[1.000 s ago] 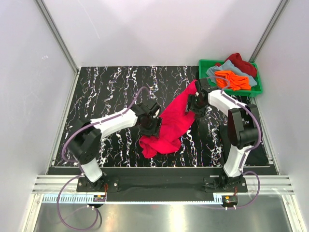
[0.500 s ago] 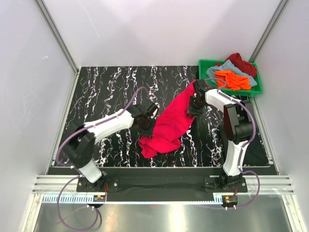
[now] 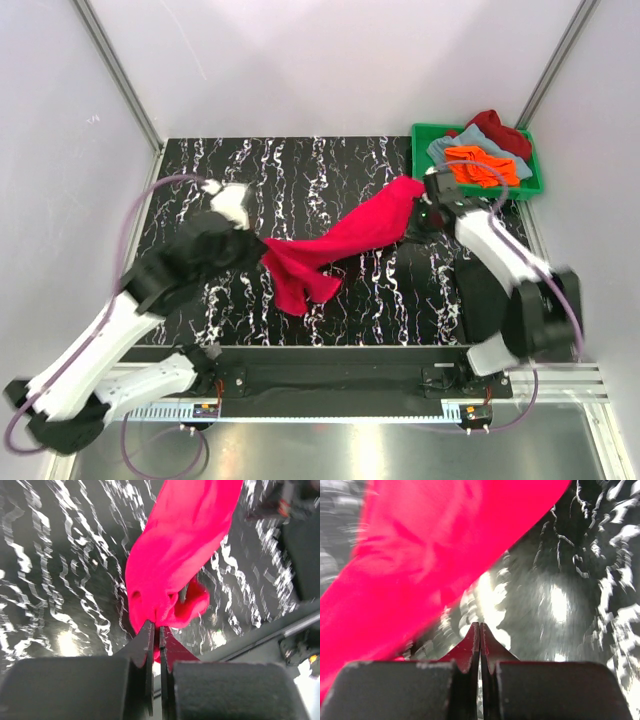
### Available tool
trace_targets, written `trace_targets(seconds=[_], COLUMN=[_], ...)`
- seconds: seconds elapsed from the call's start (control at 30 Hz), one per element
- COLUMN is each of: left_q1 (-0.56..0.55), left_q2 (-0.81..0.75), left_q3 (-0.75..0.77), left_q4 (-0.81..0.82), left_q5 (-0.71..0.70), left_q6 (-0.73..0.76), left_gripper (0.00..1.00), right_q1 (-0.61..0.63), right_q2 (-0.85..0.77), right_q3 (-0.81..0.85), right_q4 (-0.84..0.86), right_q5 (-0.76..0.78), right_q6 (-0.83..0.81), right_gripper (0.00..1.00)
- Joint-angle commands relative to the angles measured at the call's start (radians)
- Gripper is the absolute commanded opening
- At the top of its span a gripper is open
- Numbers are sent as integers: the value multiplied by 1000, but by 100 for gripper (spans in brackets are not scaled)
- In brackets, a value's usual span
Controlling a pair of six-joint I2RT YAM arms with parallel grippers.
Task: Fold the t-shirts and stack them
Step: Flatten the tshirt out
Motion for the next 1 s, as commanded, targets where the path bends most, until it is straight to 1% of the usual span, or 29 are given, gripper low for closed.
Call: trace_targets(seconds=[0.0,0.07,0.1,0.17,0.2,0.27,0.3,0.33,0.37,0.4,0.43,0.47,0.5,0.6,0.67,0.7,0.77,0.97], left_q1=[5,5,6,6,8,8,8,8,6,6,8,6,6,6,6,8,6,8], left_q2=[-134,-212,-235,-290,-304,-314,-309,-298,-292,-286,-275,-271,-266,-241,-228,-225,-215,-203], left_q3=[25,30,33,39,41,42,42,39,36,29,27,29,32,42,50,56,64,82], left_q4=[-39,-69,-79,-97,-97,-99,-102,-102,-108,-110,-111,-111,-111,-110,-106,-106,-108,-106], left_q5=[-142,-178,-188,-206,-200,-165,-150,-127,-122,-122,-126,-123,-122,-111,-110,-111,-116,-154], left_q6=[-24,-48,-56,-72,-72,-69,-72,-75,-78,-88,-95,-101,-113,-107,-98,-89,-79,-30], left_gripper=[0,0,0,0,0,0,0,0,0,0,0,0,0,0,0,0,0,0], right_q1=[-2,-1,-1,-2,-1,-2,-1,-1,-1,-1,-1,-1,-2,-1,1,1,4,18], right_q2=[-317,-420,-504,-575,-636,-681,-688,-676,-653,-593,-564,-532,-466,-328,-251,-175,-73,119], right_q3=[-43,-77,-79,-74,-76,-116,-170,-195,-217,-249,-263,-272,-274,-249,-231,-210,-191,-116], right_q4=[14,-39,-67,-148,-162,-152,-130,-106,-60,-29,34,62,86,171,218,229,273,367], right_q5=[5,-10,-16,-23,-29,-67,-88,-108,-136,-147,-154,-152,-144,-127,-151,-165,-194,-245], right_q6=[48,62,63,63,71,89,118,137,184,206,223,241,253,243,233,232,243,304], right_gripper=[0,0,0,0,0,0,2,26,38,45,50,50,51,52,53,53,54,54])
